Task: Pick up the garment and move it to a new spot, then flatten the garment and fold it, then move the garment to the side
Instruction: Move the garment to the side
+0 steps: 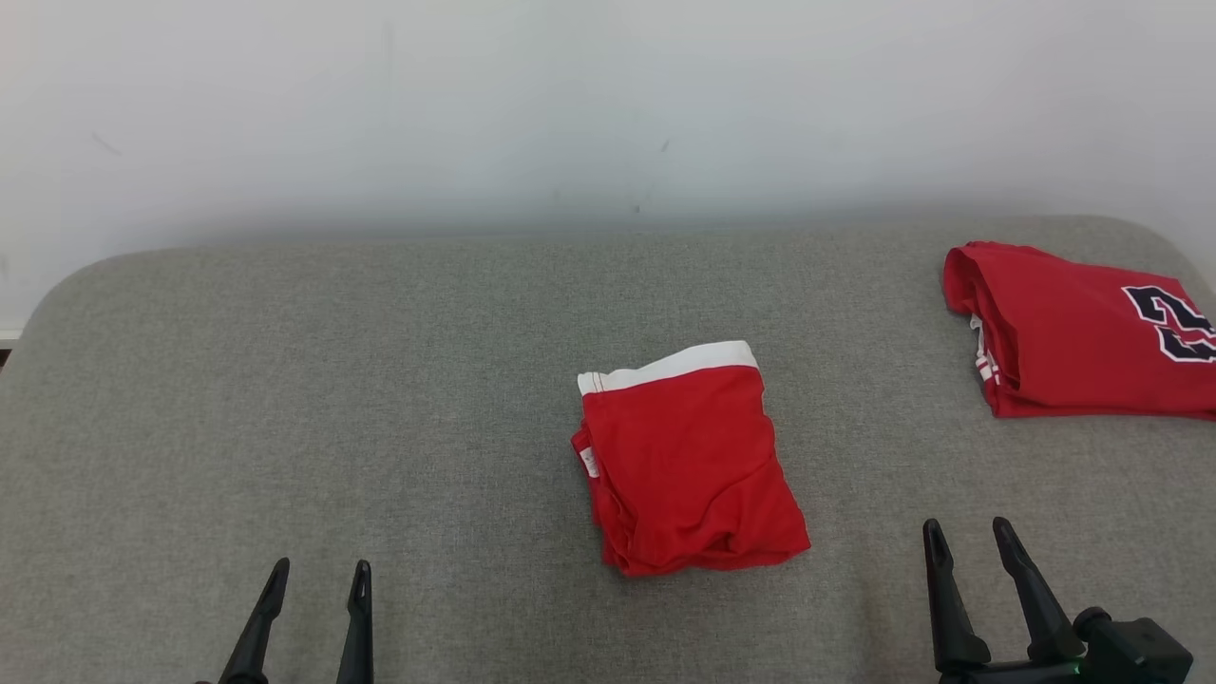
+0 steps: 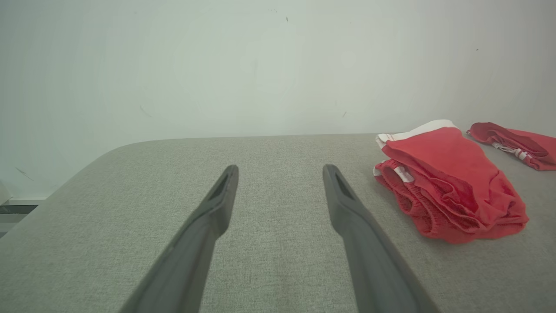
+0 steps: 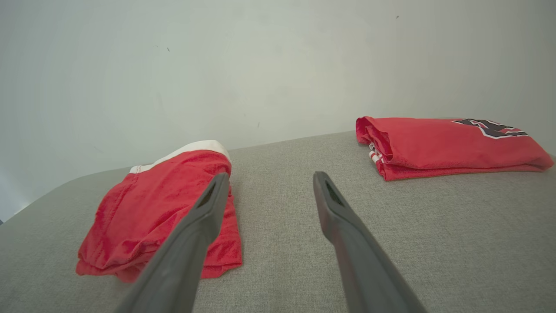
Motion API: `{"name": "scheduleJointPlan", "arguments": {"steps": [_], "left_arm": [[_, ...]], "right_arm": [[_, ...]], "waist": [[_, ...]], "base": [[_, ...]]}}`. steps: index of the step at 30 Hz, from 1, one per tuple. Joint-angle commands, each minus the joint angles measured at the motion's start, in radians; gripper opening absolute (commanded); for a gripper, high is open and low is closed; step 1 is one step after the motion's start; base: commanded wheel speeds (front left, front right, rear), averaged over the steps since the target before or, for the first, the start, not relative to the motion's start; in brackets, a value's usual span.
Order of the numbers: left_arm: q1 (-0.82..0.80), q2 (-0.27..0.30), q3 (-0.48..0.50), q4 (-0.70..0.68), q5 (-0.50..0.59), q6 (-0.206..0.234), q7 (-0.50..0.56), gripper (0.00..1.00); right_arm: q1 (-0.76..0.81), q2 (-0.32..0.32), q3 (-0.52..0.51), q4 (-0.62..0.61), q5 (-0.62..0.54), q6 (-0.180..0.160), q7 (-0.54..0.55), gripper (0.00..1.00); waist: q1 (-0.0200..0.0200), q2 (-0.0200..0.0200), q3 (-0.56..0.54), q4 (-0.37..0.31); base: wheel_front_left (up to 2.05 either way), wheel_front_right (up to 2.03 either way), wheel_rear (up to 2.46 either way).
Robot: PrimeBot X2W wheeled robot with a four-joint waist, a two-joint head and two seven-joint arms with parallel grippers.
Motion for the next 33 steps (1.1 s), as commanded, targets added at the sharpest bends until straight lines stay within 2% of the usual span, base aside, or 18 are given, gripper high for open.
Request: {"name": "scheduleJointPlan", "arguments": {"steps": [1,8,16,20,26,33], "left_arm": [[0.007,-0.003,0.003,-0.004,0.0,0.002,-0.003,1.0],[-0.003,-0.008,-0.004,0.002,-0.004,0.002,-0.003,1.0],[-0.028,-0.013,-0.017,0.007,-0.009,0.002,-0.003,1.0],[-0.055,-0.015,-0.03,0.014,-0.014,0.002,-0.003,1.0],[-0.088,-0.021,-0.057,0.024,-0.016,0.002,-0.003,1.0],[-0.116,-0.03,-0.076,0.034,-0.022,0.002,-0.003,1.0]], "right_arm": [[0.009,0.003,0.001,0.001,-0.001,-0.002,0.0,1.0],[-0.021,-0.004,0.012,0.023,0.018,-0.002,0.0,1.0],[-0.194,-0.056,0.086,0.131,0.027,-0.002,0.045,1.0],[-0.332,-0.089,0.122,0.252,0.042,-0.002,0.114,1.0],[-0.454,-0.11,0.178,0.412,0.032,-0.002,0.154,1.0],[-0.539,-0.098,0.214,0.611,0.063,-0.002,0.17,1.0]], "waist": [[0.0,0.0,0.0,0.0],[0.0,0.0,0.005,0.017],[0.0,0.0,0.034,0.068],[0.0,0.0,0.06,0.111],[0.0,0.0,0.091,0.161],[0.0,0.0,0.124,0.198]], "base": [[0.0,0.0,0.0],[0.0,0.0,0.0],[0.0,0.0,0.0],[0.0,0.0,0.0],[0.0,0.0,0.0],[0.0,0.0,0.0]]}}
